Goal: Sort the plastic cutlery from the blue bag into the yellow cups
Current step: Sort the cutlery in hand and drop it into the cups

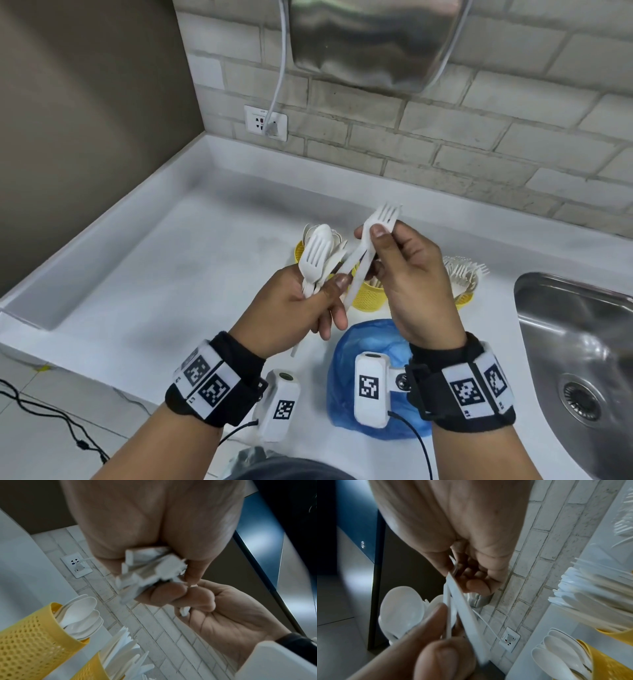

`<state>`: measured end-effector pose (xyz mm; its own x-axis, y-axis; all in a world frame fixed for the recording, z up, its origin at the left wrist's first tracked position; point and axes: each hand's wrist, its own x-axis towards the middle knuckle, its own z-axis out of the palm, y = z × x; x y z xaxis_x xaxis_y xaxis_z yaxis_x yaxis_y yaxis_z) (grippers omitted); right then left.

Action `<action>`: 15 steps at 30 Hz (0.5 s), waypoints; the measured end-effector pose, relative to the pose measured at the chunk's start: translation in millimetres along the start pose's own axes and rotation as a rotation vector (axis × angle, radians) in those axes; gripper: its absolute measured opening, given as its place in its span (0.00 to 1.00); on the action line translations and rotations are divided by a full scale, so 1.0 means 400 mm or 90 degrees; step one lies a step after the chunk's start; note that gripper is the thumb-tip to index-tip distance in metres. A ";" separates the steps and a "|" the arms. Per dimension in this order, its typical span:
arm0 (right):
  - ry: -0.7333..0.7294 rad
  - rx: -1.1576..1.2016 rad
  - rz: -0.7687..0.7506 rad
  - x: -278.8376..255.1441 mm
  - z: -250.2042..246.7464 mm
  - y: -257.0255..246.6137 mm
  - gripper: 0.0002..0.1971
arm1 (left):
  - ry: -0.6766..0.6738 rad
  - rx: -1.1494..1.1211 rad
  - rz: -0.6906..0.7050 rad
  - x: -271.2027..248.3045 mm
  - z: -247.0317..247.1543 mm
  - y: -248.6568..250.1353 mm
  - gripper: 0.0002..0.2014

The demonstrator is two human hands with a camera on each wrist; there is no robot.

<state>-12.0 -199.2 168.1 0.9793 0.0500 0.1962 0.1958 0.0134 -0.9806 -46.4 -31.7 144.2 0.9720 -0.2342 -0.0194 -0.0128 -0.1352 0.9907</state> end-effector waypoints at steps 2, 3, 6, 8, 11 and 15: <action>0.046 0.104 0.013 0.004 -0.004 -0.010 0.13 | 0.009 0.020 0.001 0.001 -0.003 -0.001 0.16; 0.066 0.157 0.015 0.006 -0.007 -0.017 0.13 | 0.015 0.029 0.004 0.001 -0.004 0.000 0.15; 0.113 0.270 -0.009 0.007 -0.019 -0.045 0.12 | 0.040 0.056 0.014 0.001 -0.006 -0.003 0.13; 0.118 0.276 -0.033 0.004 -0.024 -0.059 0.11 | 0.088 0.073 0.019 0.003 -0.002 -0.006 0.13; 0.124 0.208 -0.056 -0.006 -0.013 -0.066 0.12 | 0.164 0.112 0.068 0.008 0.000 -0.012 0.10; 0.070 0.118 -0.048 -0.025 0.015 -0.075 0.09 | 0.222 0.124 0.097 0.016 -0.002 -0.015 0.11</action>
<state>-27.9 -194.0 195.6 0.9638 -0.0667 0.2581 0.2663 0.1970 -0.9435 -39.9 -31.5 138.2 0.9762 0.0695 0.2054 -0.1745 -0.3109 0.9343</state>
